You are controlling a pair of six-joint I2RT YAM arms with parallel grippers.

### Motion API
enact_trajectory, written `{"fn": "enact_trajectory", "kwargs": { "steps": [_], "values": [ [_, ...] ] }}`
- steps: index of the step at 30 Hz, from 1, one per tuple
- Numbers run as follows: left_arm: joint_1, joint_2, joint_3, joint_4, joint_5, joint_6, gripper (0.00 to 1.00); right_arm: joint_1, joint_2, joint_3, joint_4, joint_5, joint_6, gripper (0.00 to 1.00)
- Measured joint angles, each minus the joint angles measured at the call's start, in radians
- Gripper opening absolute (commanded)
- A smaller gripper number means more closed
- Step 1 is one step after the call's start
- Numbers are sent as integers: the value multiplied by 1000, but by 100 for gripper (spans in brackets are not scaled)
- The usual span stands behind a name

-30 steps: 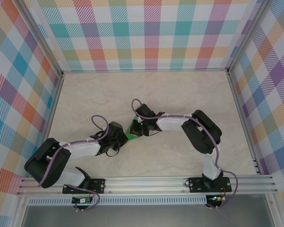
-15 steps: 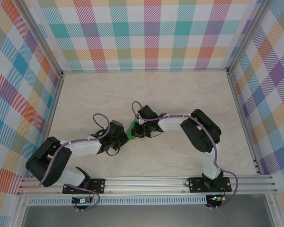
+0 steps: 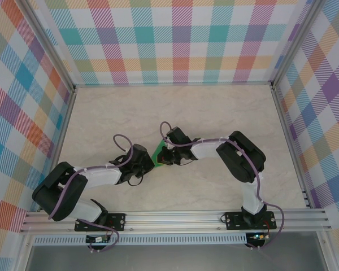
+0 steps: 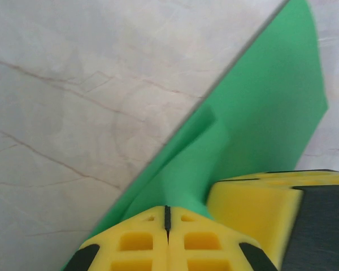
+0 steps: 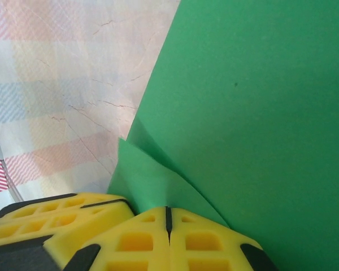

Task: Fold a paper plane with a square sheet of paper (pick it up from the middle)
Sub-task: Third fold the triangle at the center of the table.

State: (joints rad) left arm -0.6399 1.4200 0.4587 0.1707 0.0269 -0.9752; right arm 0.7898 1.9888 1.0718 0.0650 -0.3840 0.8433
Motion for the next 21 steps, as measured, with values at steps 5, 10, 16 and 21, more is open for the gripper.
{"fn": "enact_trajectory", "kwargs": {
  "steps": [5, 10, 16, 21],
  "values": [
    [0, 3, -26, 63, -5, -1, 0, -5, -7, -22, 23, 2, 25, 0],
    [0, 2, -44, 98, -14, -4, 0, -5, -14, -39, 41, 15, 56, 0],
    [-1, -29, -77, 109, -50, -17, 0, -6, -16, -53, 61, 20, 78, 0],
    [-1, -82, -121, 105, -89, -37, 0, -9, -16, -61, 72, 16, 89, 0]
  ]
}}
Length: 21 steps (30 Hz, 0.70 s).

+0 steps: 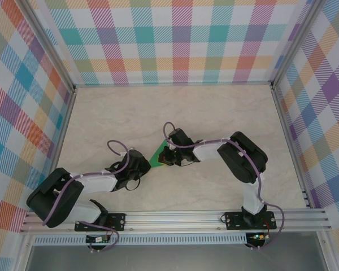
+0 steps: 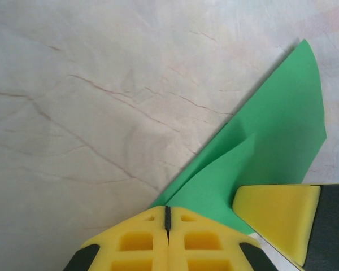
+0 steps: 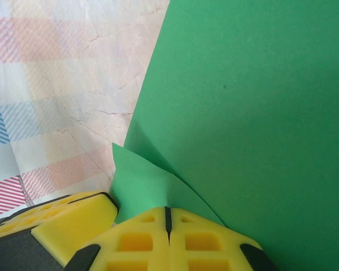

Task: Fold a paper plane with a square sheet of paper (pick it up from the middle)
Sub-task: Third fold the triangle at the center of the table.

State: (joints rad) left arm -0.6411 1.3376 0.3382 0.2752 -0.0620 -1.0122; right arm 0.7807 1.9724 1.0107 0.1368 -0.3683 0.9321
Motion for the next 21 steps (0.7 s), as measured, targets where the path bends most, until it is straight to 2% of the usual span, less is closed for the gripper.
{"fn": "enact_trajectory", "kwargs": {
  "steps": [12, 17, 21],
  "values": [
    [33, -154, -19, -197, -58, -16, 0, -14, -5, -2, -8, -10, 3, 0],
    [35, -207, 0, -189, 7, 19, 0, -15, -6, 2, -16, -11, -2, 0],
    [35, -192, 25, -133, 77, 38, 0, -18, -6, 8, -30, -12, -6, 0]
  ]
}}
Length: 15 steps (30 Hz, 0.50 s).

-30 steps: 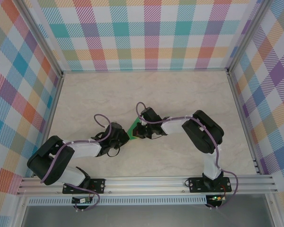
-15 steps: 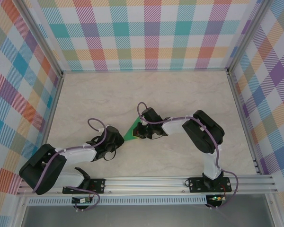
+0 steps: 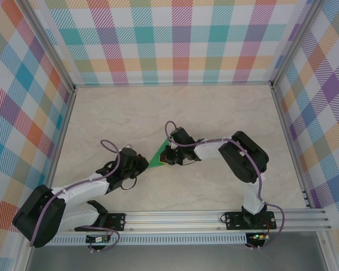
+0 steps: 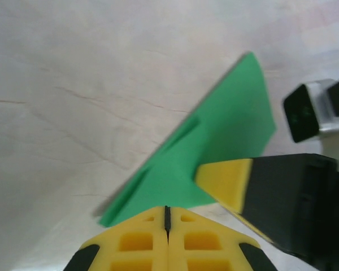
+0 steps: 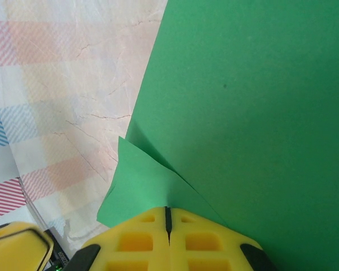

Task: Fold a paper plane with a square sheet of paper (pick it up from the middle)
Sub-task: Third fold the triangle at the center of the table.

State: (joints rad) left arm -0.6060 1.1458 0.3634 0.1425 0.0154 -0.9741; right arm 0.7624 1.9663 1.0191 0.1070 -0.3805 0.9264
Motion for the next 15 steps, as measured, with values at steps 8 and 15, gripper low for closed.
{"fn": "enact_trajectory", "kwargs": {
  "steps": [8, 15],
  "values": [
    [0, 182, 31, 103, 97, 18, 0, -3, 0, 4, -11, -4, -11, 0],
    [0, 256, 31, 146, 96, 18, 0, -3, 0, 4, -12, -5, -18, 0]
  ]
}}
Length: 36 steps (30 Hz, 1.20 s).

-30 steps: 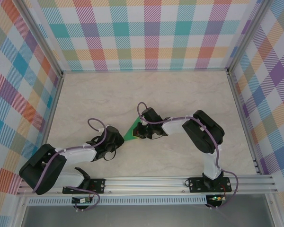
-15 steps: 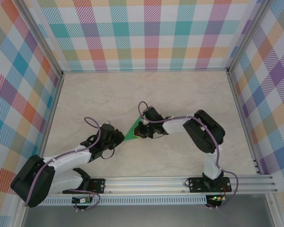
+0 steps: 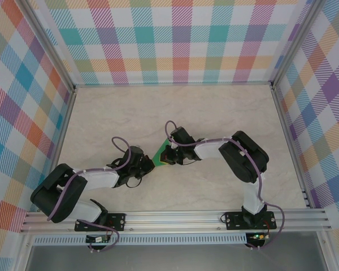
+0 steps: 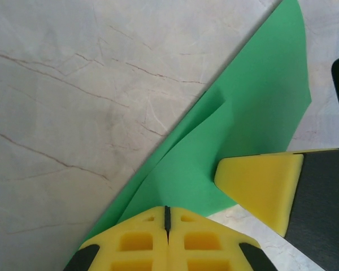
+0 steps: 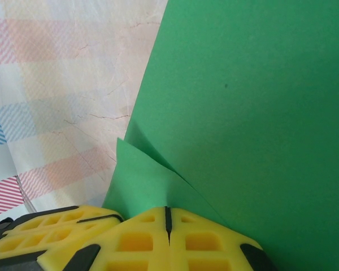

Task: Fold a paper plane with a square sheet of paper (pick it up from the middle)
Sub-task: Third fold the triangle at the center of the table.

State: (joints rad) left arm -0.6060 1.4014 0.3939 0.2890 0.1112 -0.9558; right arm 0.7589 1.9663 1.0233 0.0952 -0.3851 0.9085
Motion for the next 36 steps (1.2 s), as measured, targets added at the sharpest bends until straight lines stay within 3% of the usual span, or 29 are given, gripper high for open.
{"fn": "enact_trajectory", "kwargs": {
  "steps": [14, 36],
  "values": [
    [0, -60, -14, 28, -45, 11, 0, -1, 0, 0, -1, -2, -5, 0],
    [0, 35, -13, 73, -51, -7, 0, 3, -47, -55, 29, 18, -36, 0]
  ]
}}
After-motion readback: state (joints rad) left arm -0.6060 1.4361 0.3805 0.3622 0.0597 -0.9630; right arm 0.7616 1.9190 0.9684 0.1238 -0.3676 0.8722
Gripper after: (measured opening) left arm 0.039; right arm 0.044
